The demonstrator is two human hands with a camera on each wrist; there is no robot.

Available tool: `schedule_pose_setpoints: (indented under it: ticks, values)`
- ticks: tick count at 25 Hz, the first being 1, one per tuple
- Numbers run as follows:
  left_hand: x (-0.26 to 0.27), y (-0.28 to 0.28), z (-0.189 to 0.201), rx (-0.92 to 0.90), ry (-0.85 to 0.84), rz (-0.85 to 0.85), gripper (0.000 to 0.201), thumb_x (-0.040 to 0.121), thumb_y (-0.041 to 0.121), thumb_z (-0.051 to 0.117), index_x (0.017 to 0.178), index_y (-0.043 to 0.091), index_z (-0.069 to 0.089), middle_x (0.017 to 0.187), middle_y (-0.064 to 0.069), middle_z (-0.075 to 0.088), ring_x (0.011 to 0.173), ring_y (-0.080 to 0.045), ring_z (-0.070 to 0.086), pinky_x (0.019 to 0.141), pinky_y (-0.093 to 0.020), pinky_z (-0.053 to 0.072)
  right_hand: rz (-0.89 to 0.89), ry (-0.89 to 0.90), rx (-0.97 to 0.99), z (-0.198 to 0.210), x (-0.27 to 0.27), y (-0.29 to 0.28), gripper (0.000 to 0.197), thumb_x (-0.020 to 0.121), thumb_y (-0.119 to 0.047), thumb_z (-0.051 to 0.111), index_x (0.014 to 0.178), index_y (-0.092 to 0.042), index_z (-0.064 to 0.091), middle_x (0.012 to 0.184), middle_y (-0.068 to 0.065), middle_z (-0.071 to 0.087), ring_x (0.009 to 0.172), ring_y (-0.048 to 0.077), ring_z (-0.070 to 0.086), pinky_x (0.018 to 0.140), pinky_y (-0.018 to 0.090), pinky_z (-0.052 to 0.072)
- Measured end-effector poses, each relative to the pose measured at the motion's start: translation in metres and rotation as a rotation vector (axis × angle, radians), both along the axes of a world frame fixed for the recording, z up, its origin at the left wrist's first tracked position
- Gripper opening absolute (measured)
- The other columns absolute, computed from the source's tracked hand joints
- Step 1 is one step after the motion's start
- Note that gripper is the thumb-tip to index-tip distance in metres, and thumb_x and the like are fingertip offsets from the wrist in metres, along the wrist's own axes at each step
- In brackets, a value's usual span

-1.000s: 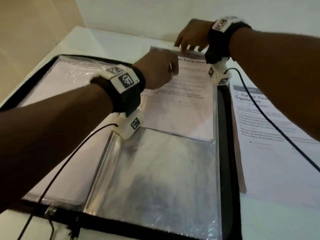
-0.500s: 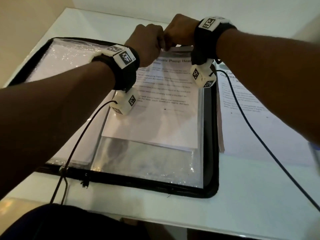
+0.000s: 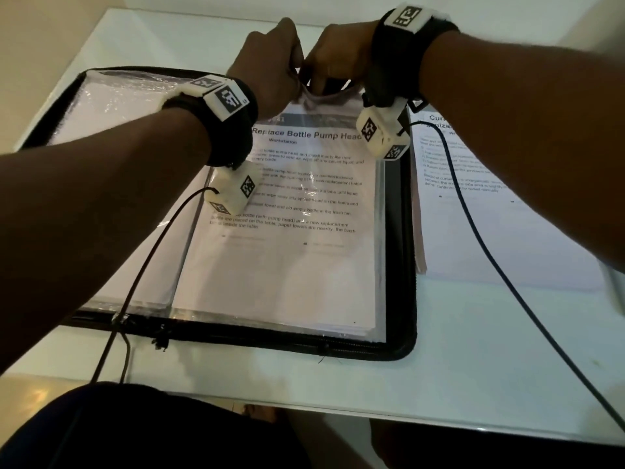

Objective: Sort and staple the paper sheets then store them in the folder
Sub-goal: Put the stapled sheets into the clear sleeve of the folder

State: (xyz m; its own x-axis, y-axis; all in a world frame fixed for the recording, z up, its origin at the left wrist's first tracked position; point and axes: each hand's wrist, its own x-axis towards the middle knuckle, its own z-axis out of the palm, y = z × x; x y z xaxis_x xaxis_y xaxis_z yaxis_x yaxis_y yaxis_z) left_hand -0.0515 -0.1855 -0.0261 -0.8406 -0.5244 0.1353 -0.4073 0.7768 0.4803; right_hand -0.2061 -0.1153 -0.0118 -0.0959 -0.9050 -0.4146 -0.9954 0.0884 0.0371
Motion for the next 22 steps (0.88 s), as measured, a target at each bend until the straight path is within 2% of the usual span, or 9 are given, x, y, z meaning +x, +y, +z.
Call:
schedule_pose_setpoints:
  ticks: [2,5,7,8,10,12,16,19,22]
  values:
    - [0.001,0.000,0.002,-0.029,-0.007,0.001,0.024,0.092,0.003,0.054,0.112,0.014,0.059,0.109,-0.011,0.066,0.097,-0.027,0.061,0.075,-0.031,0.043,-0.043,-0.104,-0.084,0.006,0.005,0.006,0.024,0.082,-0.009,0.073,0.106,-0.012,0.074,0.111,0.008,0.071,0.094,0.036,0.066,0.087,0.040,0.055]
    - [0.008,-0.002,0.008,-0.108,-0.042,-0.006,0.030,0.096,0.003,0.048,0.113,0.012,0.070,0.119,-0.010,0.070,0.112,-0.029,0.063,0.091,-0.032,0.046,-0.469,-0.414,-0.532,0.003,0.011,0.027,0.027,0.093,-0.020,0.062,0.116,-0.014,0.075,0.107,0.001,0.070,0.089,0.015,0.065,0.076,0.020,0.053]
    - [0.017,-0.005,0.016,-0.082,-0.026,0.046,0.034,0.096,-0.001,0.045,0.112,0.009,0.073,0.123,-0.012,0.069,0.113,-0.030,0.063,0.090,-0.030,0.045,-0.760,-0.603,-0.808,-0.007,0.013,0.050,0.028,0.096,-0.026,0.054,0.108,-0.012,0.074,0.099,0.000,0.068,0.089,0.015,0.062,0.084,0.030,0.054]
    - [0.024,-0.008,0.021,-0.041,0.001,0.098,0.036,0.095,-0.002,0.043,0.112,0.008,0.073,0.123,-0.013,0.068,0.112,-0.031,0.063,0.089,-0.030,0.047,-0.920,-0.753,-0.883,-0.012,0.016,0.062,0.027,0.096,-0.028,0.052,0.099,-0.010,0.072,0.091,0.001,0.067,0.081,0.017,0.062,0.077,0.036,0.054]
    - [0.035,-0.017,0.027,0.054,0.063,0.200,0.036,0.094,0.000,0.042,0.110,0.010,0.073,0.120,-0.014,0.069,0.110,-0.033,0.065,0.091,-0.034,0.054,-1.193,-1.159,-0.905,-0.015,0.042,0.091,0.024,0.101,-0.025,0.049,0.095,-0.008,0.065,0.081,0.009,0.068,0.066,0.022,0.065,0.062,0.031,0.050]
    - [0.046,-0.028,0.032,0.128,0.091,0.269,0.035,0.094,0.004,0.043,0.107,0.015,0.073,0.116,-0.012,0.071,0.109,-0.031,0.067,0.090,-0.036,0.056,-1.236,-1.387,-0.783,-0.013,0.080,0.119,0.027,0.104,-0.022,0.046,0.109,-0.003,0.064,0.088,0.016,0.073,0.067,0.026,0.071,0.061,0.032,0.055]
    - [0.082,-0.030,0.041,0.432,0.163,0.333,0.029,0.096,0.019,0.049,0.119,0.030,0.064,0.108,-0.006,0.066,0.074,-0.021,0.064,0.055,-0.025,0.045,-1.119,-1.415,-0.618,-0.010,0.149,0.136,0.029,0.102,-0.023,0.049,0.105,-0.002,0.067,0.085,0.011,0.074,0.069,0.021,0.068,0.059,0.030,0.057]
    - [0.125,-0.008,0.047,0.726,0.113,0.292,0.038,0.098,0.050,0.056,0.134,0.039,0.053,0.119,0.003,0.066,0.093,-0.018,0.066,0.078,-0.038,0.052,-1.162,-1.458,-0.652,-0.007,0.179,0.130,0.029,0.100,-0.028,0.051,0.085,-0.008,0.064,0.077,0.009,0.067,0.067,0.027,0.061,0.058,0.029,0.052]
    - [0.192,0.008,0.061,0.985,0.081,0.240,0.063,0.092,0.078,0.045,0.142,0.041,0.053,0.136,0.003,0.062,0.115,-0.028,0.067,0.096,-0.056,0.050,-1.141,-1.592,-0.655,0.011,0.215,0.120,0.031,0.102,-0.040,0.049,0.101,-0.018,0.071,0.089,-0.004,0.076,0.083,0.018,0.070,0.075,0.033,0.054]
